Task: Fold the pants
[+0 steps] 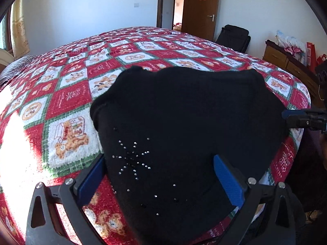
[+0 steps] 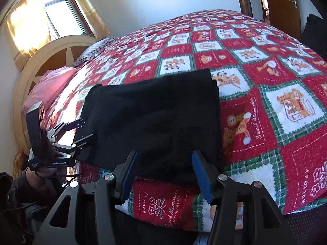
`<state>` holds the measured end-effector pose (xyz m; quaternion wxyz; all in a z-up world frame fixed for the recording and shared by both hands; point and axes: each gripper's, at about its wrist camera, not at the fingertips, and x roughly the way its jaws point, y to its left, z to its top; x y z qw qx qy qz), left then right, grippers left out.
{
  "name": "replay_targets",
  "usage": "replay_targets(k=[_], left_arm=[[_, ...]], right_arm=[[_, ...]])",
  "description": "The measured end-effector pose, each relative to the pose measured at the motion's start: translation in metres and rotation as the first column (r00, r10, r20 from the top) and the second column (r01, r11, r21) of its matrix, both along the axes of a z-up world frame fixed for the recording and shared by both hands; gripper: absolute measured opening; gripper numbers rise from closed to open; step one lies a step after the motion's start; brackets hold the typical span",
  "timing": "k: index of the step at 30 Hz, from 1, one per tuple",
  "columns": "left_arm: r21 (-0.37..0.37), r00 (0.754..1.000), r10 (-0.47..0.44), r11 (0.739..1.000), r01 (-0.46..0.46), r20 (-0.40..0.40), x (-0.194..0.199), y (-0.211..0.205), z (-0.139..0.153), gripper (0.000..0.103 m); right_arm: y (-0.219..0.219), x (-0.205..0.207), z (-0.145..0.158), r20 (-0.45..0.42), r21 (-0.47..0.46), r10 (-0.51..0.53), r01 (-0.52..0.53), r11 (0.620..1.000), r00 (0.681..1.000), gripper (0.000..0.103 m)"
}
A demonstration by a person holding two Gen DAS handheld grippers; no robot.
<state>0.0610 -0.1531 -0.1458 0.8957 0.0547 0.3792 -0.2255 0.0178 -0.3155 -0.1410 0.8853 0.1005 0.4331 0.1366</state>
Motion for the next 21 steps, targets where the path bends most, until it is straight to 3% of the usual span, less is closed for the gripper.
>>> replay_targets(k=[4, 8, 11, 15, 21], left_arm=[[-0.031, 1.0, 0.013, 0.999, -0.013, -0.005, -0.001, 0.008, 0.007, 0.103], [-0.066, 0.997, 0.069, 0.996, -0.068, 0.017, 0.0, 0.025, 0.011, 0.103], [-0.111, 0.991, 0.133, 0.985, -0.132, 0.002, 0.007, 0.042, 0.01, 0.103], [-0.182, 0.988, 0.143, 0.971, -0.152, -0.058, 0.015, 0.05, 0.004, 0.103], [-0.202, 0.994, 0.089, 0.974, -0.099, -0.058, 0.014, 0.039, 0.002, 0.103]], right_arm=[[0.009, -0.005, 0.006, 0.005, -0.075, 0.032, -0.031, 0.997, 0.999, 0.056], [-0.007, -0.009, 0.023, 0.071, 0.027, -0.001, -0.001, 1.0, 0.997, 0.056], [-0.028, -0.004, 0.034, 0.111, 0.069, -0.083, 0.076, 0.995, 0.99, 0.056], [-0.051, 0.017, 0.022, 0.052, 0.129, -0.161, 0.153, 0.98, 0.986, 0.056], [-0.053, 0.044, -0.001, -0.015, 0.13, -0.135, 0.136, 0.982, 0.991, 0.056]])
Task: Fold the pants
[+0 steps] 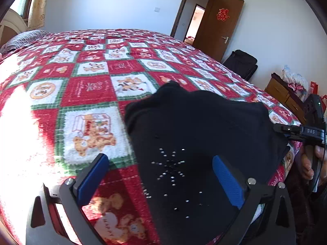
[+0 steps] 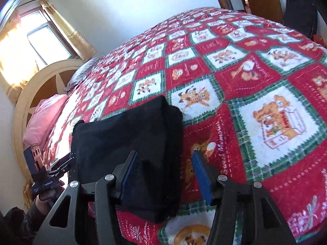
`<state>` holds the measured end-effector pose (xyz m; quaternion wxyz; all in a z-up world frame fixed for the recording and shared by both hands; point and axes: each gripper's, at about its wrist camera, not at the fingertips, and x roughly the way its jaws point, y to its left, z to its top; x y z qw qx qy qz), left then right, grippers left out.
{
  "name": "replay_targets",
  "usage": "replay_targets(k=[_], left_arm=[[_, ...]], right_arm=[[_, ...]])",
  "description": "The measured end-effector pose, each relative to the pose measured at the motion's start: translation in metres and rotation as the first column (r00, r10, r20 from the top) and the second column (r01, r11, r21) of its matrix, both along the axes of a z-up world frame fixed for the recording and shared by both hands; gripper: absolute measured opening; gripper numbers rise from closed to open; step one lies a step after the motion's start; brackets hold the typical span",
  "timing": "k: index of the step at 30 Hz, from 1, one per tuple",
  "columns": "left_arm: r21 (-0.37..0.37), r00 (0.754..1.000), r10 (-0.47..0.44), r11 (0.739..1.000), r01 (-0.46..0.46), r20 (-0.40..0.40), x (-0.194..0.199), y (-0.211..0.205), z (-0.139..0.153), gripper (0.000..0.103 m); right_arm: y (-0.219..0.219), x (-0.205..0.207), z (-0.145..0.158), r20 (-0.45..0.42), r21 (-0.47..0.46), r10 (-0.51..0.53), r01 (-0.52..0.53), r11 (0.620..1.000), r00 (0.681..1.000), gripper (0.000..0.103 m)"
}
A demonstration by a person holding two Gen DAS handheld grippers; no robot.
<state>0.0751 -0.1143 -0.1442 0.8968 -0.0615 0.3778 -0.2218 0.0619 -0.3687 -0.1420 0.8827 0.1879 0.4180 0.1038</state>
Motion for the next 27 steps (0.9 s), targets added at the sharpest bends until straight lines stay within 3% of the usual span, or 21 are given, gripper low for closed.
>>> replay_targets(k=[6, 14, 19, 25, 26, 27], left_arm=[[0.077, 1.0, -0.027, 0.997, 0.025, 0.015, 0.004, -0.018, -0.004, 0.103], [0.071, 1.0, -0.01, 0.997, 0.009, 0.016, 0.007, -0.018, -0.004, 0.103], [0.069, 0.999, -0.027, 0.997, 0.025, 0.019, 0.007, -0.016, -0.003, 0.103], [0.041, 0.999, -0.041, 0.998, 0.04, 0.012, 0.007, -0.013, -0.002, 0.102], [0.039, 0.999, -0.048, 0.998, 0.047, 0.019, 0.006, -0.013, -0.001, 0.098], [0.04, 0.998, -0.052, 0.998, 0.05, 0.03, 0.004, -0.012, 0.0, 0.084]], right_arm=[[0.016, 0.014, -0.012, 0.001, -0.034, 0.062, -0.061, 0.998, 0.998, 0.056], [0.015, 0.019, -0.017, -0.009, -0.018, 0.048, -0.048, 0.999, 0.999, 0.055], [0.013, 0.016, -0.017, 0.008, 0.01, 0.033, -0.033, 0.999, 0.999, 0.041], [0.013, 0.014, -0.017, 0.015, 0.023, 0.026, -0.027, 0.999, 1.0, 0.038], [0.013, 0.014, -0.017, 0.018, 0.021, 0.029, -0.029, 0.999, 0.999, 0.037], [0.014, 0.013, -0.016, 0.022, 0.023, 0.032, -0.033, 0.999, 0.999, 0.033]])
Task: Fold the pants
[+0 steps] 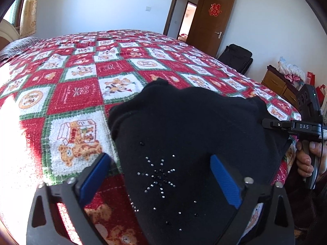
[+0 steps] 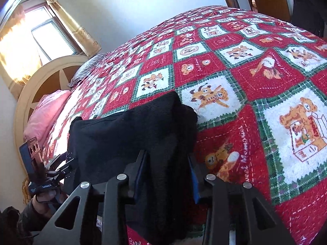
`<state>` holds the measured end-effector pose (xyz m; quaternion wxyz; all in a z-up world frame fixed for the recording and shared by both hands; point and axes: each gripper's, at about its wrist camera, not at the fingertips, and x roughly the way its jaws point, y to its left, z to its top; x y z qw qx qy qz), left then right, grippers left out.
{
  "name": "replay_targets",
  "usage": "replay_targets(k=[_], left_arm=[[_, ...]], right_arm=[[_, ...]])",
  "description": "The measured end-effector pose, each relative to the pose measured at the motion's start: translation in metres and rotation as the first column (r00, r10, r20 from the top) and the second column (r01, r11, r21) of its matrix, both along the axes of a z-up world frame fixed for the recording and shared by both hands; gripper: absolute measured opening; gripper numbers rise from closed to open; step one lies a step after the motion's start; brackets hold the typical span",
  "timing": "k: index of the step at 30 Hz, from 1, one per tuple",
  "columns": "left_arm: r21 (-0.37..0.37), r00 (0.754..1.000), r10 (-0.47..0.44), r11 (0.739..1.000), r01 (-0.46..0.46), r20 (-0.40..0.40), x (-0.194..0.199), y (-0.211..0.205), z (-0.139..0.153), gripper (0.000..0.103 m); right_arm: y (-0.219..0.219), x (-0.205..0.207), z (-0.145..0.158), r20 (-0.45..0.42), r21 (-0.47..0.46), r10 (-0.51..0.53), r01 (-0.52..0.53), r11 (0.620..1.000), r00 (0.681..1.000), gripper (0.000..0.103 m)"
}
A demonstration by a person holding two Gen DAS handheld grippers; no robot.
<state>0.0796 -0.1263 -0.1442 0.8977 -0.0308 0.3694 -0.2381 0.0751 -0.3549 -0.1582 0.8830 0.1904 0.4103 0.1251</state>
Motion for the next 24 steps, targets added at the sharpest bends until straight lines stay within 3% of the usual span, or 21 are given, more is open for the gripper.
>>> replay_targets(k=[1, 2, 4, 6, 9, 16, 24], left_arm=[[-0.004, 1.0, -0.017, 1.0, 0.017, 0.011, -0.002, 0.0, 0.002, 0.075], [-0.018, 0.999, -0.044, 0.999, 0.044, 0.009, -0.003, -0.001, 0.003, 0.056], [-0.014, 0.999, -0.05, 0.999, 0.05, 0.015, -0.005, -0.002, 0.005, 0.048], [-0.017, 0.998, -0.057, 0.998, 0.057, 0.018, -0.005, -0.001, 0.005, 0.026], [-0.051, 0.998, -0.06, 0.997, 0.061, 0.016, -0.007, 0.004, 0.008, 0.02], [-0.098, 0.998, -0.024, 0.995, 0.029, 0.056, -0.016, 0.027, 0.031, 0.018], [-0.12, 0.982, 0.153, 0.983, -0.139, 0.114, -0.022, 0.121, 0.067, 0.015]], right_arm=[[0.001, -0.002, 0.001, 0.009, 0.004, 0.005, -0.005, 1.0, 1.0, 0.031], [0.002, -0.003, 0.003, 0.015, 0.001, 0.008, -0.008, 1.0, 1.0, 0.03], [0.005, -0.007, 0.006, 0.028, -0.006, 0.016, -0.016, 1.0, 0.999, 0.027], [0.006, -0.011, 0.011, 0.041, 0.005, 0.02, -0.02, 1.0, 0.999, 0.026], [0.011, -0.018, 0.023, 0.067, 0.016, 0.028, -0.029, 0.999, 0.997, 0.025], [0.041, -0.023, 0.061, 0.131, 0.016, 0.101, -0.104, 0.994, 0.986, 0.025], [0.124, 0.041, 0.083, 0.159, 0.023, 0.265, -0.272, 0.962, 0.951, 0.024]])
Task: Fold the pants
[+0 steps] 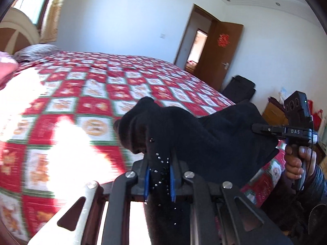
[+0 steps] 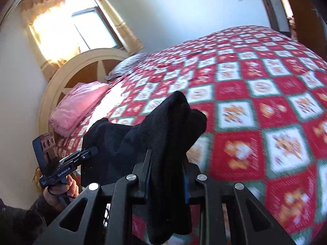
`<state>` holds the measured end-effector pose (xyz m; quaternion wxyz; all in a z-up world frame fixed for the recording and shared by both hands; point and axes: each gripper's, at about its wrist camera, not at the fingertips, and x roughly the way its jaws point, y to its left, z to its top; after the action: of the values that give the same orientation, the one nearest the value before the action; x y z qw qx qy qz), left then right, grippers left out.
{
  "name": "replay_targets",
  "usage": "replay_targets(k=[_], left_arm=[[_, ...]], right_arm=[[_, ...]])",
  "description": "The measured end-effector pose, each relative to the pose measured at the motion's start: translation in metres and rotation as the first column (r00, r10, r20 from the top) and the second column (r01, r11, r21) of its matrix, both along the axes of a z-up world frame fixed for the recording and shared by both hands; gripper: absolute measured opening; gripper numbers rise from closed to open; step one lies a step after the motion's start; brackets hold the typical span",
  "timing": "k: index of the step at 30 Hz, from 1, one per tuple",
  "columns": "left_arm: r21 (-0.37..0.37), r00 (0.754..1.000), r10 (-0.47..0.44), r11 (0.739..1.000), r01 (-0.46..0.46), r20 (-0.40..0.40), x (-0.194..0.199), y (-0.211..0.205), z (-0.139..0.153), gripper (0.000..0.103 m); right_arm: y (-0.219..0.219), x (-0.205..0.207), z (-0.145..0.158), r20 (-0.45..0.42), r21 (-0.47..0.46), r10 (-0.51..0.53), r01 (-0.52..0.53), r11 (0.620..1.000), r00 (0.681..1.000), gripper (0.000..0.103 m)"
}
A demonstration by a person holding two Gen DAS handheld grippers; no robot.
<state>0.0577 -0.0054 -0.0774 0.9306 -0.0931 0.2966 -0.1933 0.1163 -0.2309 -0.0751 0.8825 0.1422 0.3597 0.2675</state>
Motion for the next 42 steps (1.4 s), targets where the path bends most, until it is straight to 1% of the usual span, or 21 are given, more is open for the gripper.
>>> replay_targets(k=[4, 8, 10, 11, 12, 13, 14, 15, 16, 17, 19, 21, 23, 26, 28, 29, 31, 33, 36, 38, 42], left_arm=[[0.042, 0.991, 0.135, 0.99, -0.135, 0.002, -0.008, 0.054, 0.001, 0.014], [0.083, 0.969, 0.247, 0.966, -0.244, -0.028, -0.014, 0.097, -0.013, 0.013], [0.084, 0.955, 0.289, 0.955, -0.283, -0.065, -0.012, 0.112, -0.026, 0.013], [0.087, 0.948, 0.307, 0.95, -0.301, -0.08, -0.01, 0.117, -0.035, 0.016], [0.094, 0.94, 0.328, 0.943, -0.32, -0.088, -0.009, 0.121, -0.042, 0.025], [0.107, 0.93, 0.352, 0.934, -0.342, -0.102, -0.007, 0.124, -0.052, 0.03], [0.119, 0.92, 0.375, 0.924, -0.362, -0.115, -0.005, 0.125, -0.059, 0.041], [0.137, 0.906, 0.405, 0.911, -0.389, -0.125, -0.004, 0.128, -0.065, 0.06], [0.144, 0.897, 0.423, 0.903, -0.405, -0.127, -0.004, 0.131, -0.069, 0.068], [0.137, 0.893, 0.433, 0.899, -0.417, -0.124, -0.003, 0.133, -0.073, 0.076], [0.119, 0.894, 0.428, 0.902, -0.415, -0.128, -0.003, 0.137, -0.076, 0.079], [0.126, 0.894, 0.433, 0.899, -0.419, -0.114, -0.009, 0.14, -0.076, 0.082], [0.135, 0.892, 0.437, 0.896, -0.422, -0.113, -0.01, 0.139, -0.075, 0.082], [0.162, 0.888, 0.446, 0.89, -0.426, -0.117, -0.016, 0.138, -0.067, 0.082], [0.187, 0.891, 0.443, 0.887, -0.422, -0.095, -0.023, 0.134, -0.057, 0.082], [0.2, 0.893, 0.445, 0.884, -0.423, -0.076, -0.028, 0.13, -0.049, 0.082], [0.213, 0.897, 0.441, 0.88, -0.425, -0.034, -0.039, 0.121, -0.032, 0.087], [0.22, 0.892, 0.452, 0.868, -0.445, 0.021, -0.056, 0.108, -0.01, 0.102], [0.195, 0.885, 0.453, 0.864, -0.465, 0.103, -0.082, 0.086, 0.021, 0.103], [0.192, 0.877, 0.46, 0.856, -0.48, 0.139, -0.092, 0.071, 0.037, 0.103], [0.159, 0.835, 0.512, 0.824, -0.544, 0.2, -0.107, 0.052, 0.059, 0.103]], right_arm=[[0.067, 0.045, -0.002, -0.004, 0.005, 0.103, -0.103, 0.995, 0.995, 0.024], [0.133, 0.079, -0.021, -0.052, 0.03, 0.183, -0.182, 0.983, 0.982, 0.024], [0.162, 0.093, -0.039, -0.105, 0.025, 0.211, -0.209, 0.978, 0.972, 0.025], [0.168, 0.098, -0.046, -0.129, 0.024, 0.204, -0.203, 0.979, 0.97, 0.025], [0.17, 0.103, -0.057, -0.159, 0.023, 0.185, -0.183, 0.983, 0.97, 0.026], [0.169, 0.108, -0.066, -0.182, 0.024, 0.168, -0.166, 0.986, 0.969, 0.028], [0.164, 0.112, -0.073, -0.198, 0.029, 0.147, -0.144, 0.989, 0.969, 0.031], [0.155, 0.114, -0.079, -0.214, 0.044, 0.114, -0.107, 0.993, 0.97, 0.045], [0.146, 0.116, -0.085, -0.231, 0.048, 0.081, -0.072, 0.996, 0.97, 0.055], [0.137, 0.117, -0.089, -0.235, 0.058, 0.073, -0.061, 0.996, 0.969, 0.055], [0.126, 0.116, -0.091, -0.22, 0.085, 0.078, -0.06, 0.995, 0.972, 0.055], [0.127, 0.116, -0.089, -0.204, 0.056, 0.07, -0.059, 0.997, 0.976, 0.055], [0.13, 0.114, -0.086, -0.187, 0.026, 0.059, -0.055, 0.998, 0.981, 0.057], [0.121, 0.11, -0.081, -0.165, 0.011, 0.005, -0.004, 1.0, 0.986, 0.061], [0.109, 0.109, -0.08, -0.17, 0.007, -0.033, 0.035, 0.999, 0.985, 0.062], [0.103, 0.106, -0.077, -0.17, -0.017, -0.06, 0.058, 0.998, 0.984, 0.062], [0.094, 0.095, -0.07, -0.146, -0.118, -0.125, 0.108, 0.987, 0.981, 0.062], [0.086, 0.078, -0.056, -0.117, -0.16, -0.122, 0.103, 0.982, 0.986, 0.062], [0.079, 0.047, -0.031, -0.053, -0.193, -0.094, 0.082, 0.978, 0.994, 0.062], [0.08, 0.024, -0.009, 0.014, -0.22, -0.075, 0.076, 0.972, 0.997, 0.062], [0.09, -0.032, 0.038, 0.142, -0.213, -0.017, 0.048, 0.976, 0.99, 0.064]])
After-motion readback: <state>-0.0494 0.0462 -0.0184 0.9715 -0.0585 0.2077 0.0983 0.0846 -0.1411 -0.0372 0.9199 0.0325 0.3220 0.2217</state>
